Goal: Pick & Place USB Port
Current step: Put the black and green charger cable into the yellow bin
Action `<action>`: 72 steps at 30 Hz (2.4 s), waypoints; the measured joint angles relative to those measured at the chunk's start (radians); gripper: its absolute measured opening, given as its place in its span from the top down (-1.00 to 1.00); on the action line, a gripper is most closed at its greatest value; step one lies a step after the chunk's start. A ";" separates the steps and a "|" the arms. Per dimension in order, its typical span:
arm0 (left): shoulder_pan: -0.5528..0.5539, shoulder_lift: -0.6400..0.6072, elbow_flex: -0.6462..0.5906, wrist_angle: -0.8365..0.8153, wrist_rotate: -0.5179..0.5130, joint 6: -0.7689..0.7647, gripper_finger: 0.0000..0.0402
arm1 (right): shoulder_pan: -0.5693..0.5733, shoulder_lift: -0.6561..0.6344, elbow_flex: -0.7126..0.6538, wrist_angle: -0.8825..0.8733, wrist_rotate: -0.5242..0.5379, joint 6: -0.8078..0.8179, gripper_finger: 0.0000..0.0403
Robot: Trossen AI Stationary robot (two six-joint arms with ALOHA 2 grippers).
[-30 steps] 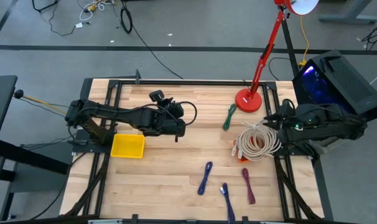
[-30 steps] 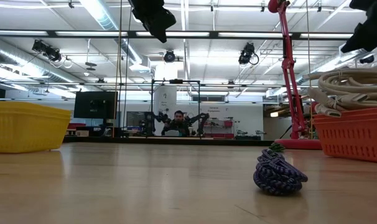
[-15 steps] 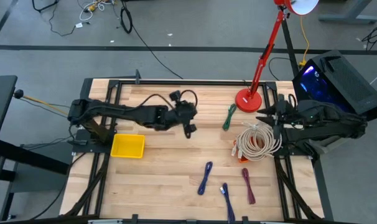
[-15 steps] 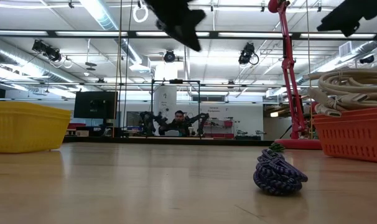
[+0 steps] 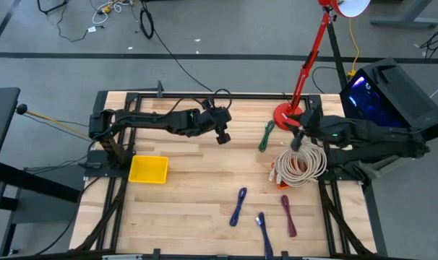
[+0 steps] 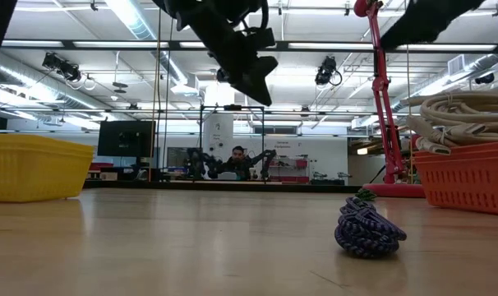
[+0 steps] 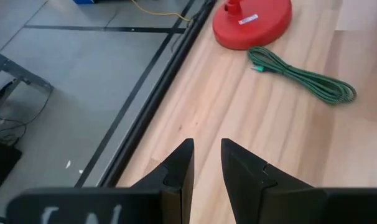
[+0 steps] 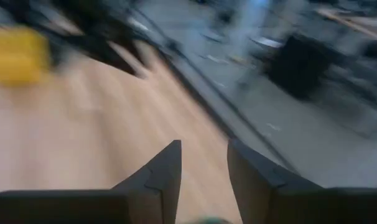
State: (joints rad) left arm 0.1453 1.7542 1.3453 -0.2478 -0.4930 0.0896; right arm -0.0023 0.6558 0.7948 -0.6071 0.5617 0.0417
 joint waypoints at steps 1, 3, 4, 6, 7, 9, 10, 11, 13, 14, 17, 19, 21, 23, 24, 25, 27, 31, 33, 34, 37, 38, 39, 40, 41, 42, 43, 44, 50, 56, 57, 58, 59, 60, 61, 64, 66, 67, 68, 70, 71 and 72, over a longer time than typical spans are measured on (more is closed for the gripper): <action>-0.005 0.000 0.000 -0.006 0.000 0.002 0.58 | -0.014 0.029 0.000 -0.011 0.043 -0.008 0.34; -0.014 0.000 0.000 -0.022 0.001 0.011 0.58 | -0.050 0.080 0.000 -0.030 0.084 -0.006 0.36; -0.019 0.000 0.000 -0.039 0.001 0.021 0.58 | -0.069 0.102 0.000 -0.027 0.092 -0.005 0.38; -0.031 0.000 0.000 -0.076 0.000 0.027 0.58 | -0.116 0.137 0.002 -0.027 0.096 0.000 0.42; -0.036 0.000 0.000 -0.093 -0.001 0.026 0.58 | -0.147 0.153 0.011 -0.032 0.094 0.024 0.45; -0.046 0.000 0.000 -0.117 -0.006 0.026 0.58 | -0.207 0.175 0.034 -0.014 0.036 0.043 0.50; -0.050 0.000 0.000 -0.127 -0.008 0.027 0.58 | -0.234 0.182 0.047 -0.012 -0.014 0.029 0.53; -0.054 0.000 0.000 -0.133 -0.008 0.026 0.58 | -0.262 0.189 0.061 -0.012 -0.077 0.028 0.55; -0.060 0.000 0.000 -0.144 -0.008 0.025 0.58 | -0.318 0.203 0.084 -0.014 -0.190 0.012 0.59; -0.062 0.000 0.000 -0.148 -0.008 0.025 0.58 | -0.341 0.206 0.090 -0.027 -0.218 0.002 0.61; -0.070 0.000 0.000 -0.157 -0.009 0.021 0.58 | -0.394 0.205 0.096 -0.069 -0.251 -0.019 0.63; -0.074 0.000 0.000 -0.162 -0.008 0.020 0.58 | -0.427 0.206 0.096 -0.119 -0.264 -0.023 0.63; -0.078 0.000 0.000 -0.170 -0.004 0.019 0.58 | -0.460 0.211 0.094 -0.142 -0.296 -0.012 0.63; -0.078 0.000 0.000 -0.172 -0.003 0.019 0.58 | -0.483 0.218 0.084 -0.156 -0.368 0.001 0.63; -0.078 0.000 0.000 -0.172 -0.001 0.019 0.58 | -0.488 0.222 0.077 -0.156 -0.418 0.002 0.63; -0.078 0.000 0.000 -0.172 0.000 0.018 0.58 | -0.492 0.224 0.071 -0.153 -0.462 0.004 0.63; -0.078 0.000 0.000 -0.172 0.000 0.009 0.58 | -0.493 0.231 0.058 -0.143 -0.512 0.013 0.63; -0.078 0.000 0.000 -0.172 0.000 0.000 0.58 | -0.494 0.255 0.030 -0.146 -0.521 0.021 0.63; -0.078 0.000 0.000 -0.172 0.000 0.000 0.58 | -0.494 0.267 0.017 -0.146 -0.539 0.021 0.63; -0.078 0.000 0.000 -0.172 0.001 0.000 0.58 | -0.494 0.274 0.009 -0.143 -0.549 0.025 0.63; -0.077 0.000 0.000 -0.172 0.001 0.000 0.58 | -0.494 0.296 -0.011 -0.125 -0.573 0.034 0.63; -0.077 0.000 0.000 -0.172 0.000 0.000 0.58 | -0.494 0.304 -0.015 -0.112 -0.579 0.046 0.63; -0.077 0.000 0.000 -0.172 0.001 -0.001 0.58 | -0.494 0.311 -0.019 -0.097 -0.579 0.052 0.63; -0.078 0.000 0.000 -0.172 0.001 -0.001 0.58 | -0.494 0.320 -0.025 -0.090 -0.580 0.052 0.63; -0.078 0.000 0.000 -0.172 0.001 -0.001 0.58 | -0.494 0.333 -0.028 -0.090 -0.582 0.052 0.63; -0.078 0.000 0.000 -0.172 0.001 -0.001 0.58 | -0.494 0.345 -0.029 -0.087 -0.582 0.053 0.63; -0.078 0.000 0.000 -0.172 0.001 -0.001 0.58 | -0.494 0.357 -0.029 -0.080 -0.588 0.054 0.63; -0.078 0.000 0.000 -0.172 0.001 -0.001 0.58 | -0.494 0.368 -0.029 -0.074 -0.597 0.052 0.63; -0.078 0.000 0.000 -0.172 0.001 -0.002 0.58 | -0.494 0.444 -0.029 -0.057 -0.607 0.052 0.63; -0.078 -0.001 0.000 -0.177 0.001 -0.001 0.58 | -0.494 0.485 -0.029 -0.043 -0.605 0.010 0.63; -0.078 -0.001 0.000 -0.178 0.001 -0.001 0.58 | -0.494 0.489 -0.029 -0.040 -0.605 0.010 0.63; -0.078 -0.001 0.000 -0.178 0.001 -0.001 0.58 | -0.494 0.494 -0.029 -0.037 -0.605 0.012 0.63; -0.078 -0.001 0.000 -0.178 0.001 -0.001 0.58 | -0.494 0.500 -0.029 -0.033 -0.605 0.014 0.63; -0.078 -0.001 0.000 -0.178 0.002 -0.001 0.58 | -0.494 0.506 -0.028 -0.033 -0.605 0.014 0.63; -0.078 -0.001 0.000 -0.178 0.001 -0.001 0.58 | -0.494 0.512 -0.029 -0.037 -0.605 0.007 0.63; -0.078 -0.001 0.000 -0.178 0.001 -0.001 0.58 | -0.493 0.533 -0.028 -0.043 -0.606 -0.034 0.63; -0.078 -0.001 0.000 -0.178 0.001 -0.001 0.58 | -0.493 0.540 -0.028 -0.043 -0.616 -0.068 0.63; -0.078 -0.001 0.000 -0.178 0.002 -0.001 0.58 | -0.493 0.543 -0.029 -0.041 -0.639 -0.090 0.63; -0.078 -0.001 0.000 -0.178 0.001 -0.001 0.58 | -0.493 0.544 -0.028 -0.033 -0.661 -0.106 0.63; -0.078 -0.001 0.000 -0.177 0.001 -0.001 0.58 | -0.493 0.544 -0.028 -0.011 -0.675 -0.113 0.61; -0.078 -0.001 0.000 -0.177 0.001 -0.001 0.58 | -0.493 0.544 -0.028 -0.003 -0.675 -0.114 0.59; -0.078 -0.001 0.000 -0.177 0.001 -0.001 0.58 | -0.493 0.544 -0.028 -0.002 -0.674 -0.120 0.57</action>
State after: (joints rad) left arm 0.0677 1.7531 1.3453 -0.4252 -0.4915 0.0887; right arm -0.4953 1.1999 0.7670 -0.6093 -0.1125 -0.0786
